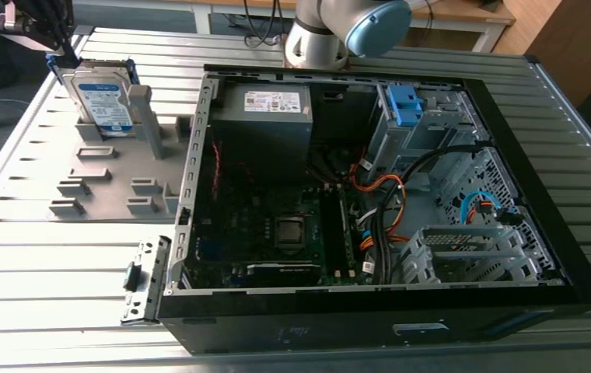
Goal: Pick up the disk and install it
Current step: 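Pick up the disk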
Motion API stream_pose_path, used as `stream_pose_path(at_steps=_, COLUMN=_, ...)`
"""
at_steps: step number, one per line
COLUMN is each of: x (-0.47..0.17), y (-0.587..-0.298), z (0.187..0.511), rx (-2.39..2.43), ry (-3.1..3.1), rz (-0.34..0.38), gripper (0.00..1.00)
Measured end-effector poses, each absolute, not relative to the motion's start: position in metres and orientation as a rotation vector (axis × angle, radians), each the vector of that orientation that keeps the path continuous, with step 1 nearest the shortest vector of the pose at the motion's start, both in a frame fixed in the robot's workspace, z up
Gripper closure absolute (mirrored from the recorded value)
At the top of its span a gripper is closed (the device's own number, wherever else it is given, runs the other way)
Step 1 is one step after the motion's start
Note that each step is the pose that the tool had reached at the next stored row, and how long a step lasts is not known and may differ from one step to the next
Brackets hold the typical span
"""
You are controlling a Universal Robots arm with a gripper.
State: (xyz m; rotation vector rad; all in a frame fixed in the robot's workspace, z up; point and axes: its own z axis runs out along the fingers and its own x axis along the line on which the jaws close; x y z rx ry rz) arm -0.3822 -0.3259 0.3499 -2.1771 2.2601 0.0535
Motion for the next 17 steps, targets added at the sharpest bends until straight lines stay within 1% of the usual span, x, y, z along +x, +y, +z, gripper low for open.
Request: stream_pose_path(at_steps=17, x=-0.3822, y=-0.3259, z=0.3498, rx=-2.211, ry=2.228, rz=0.054, gripper=0.89)
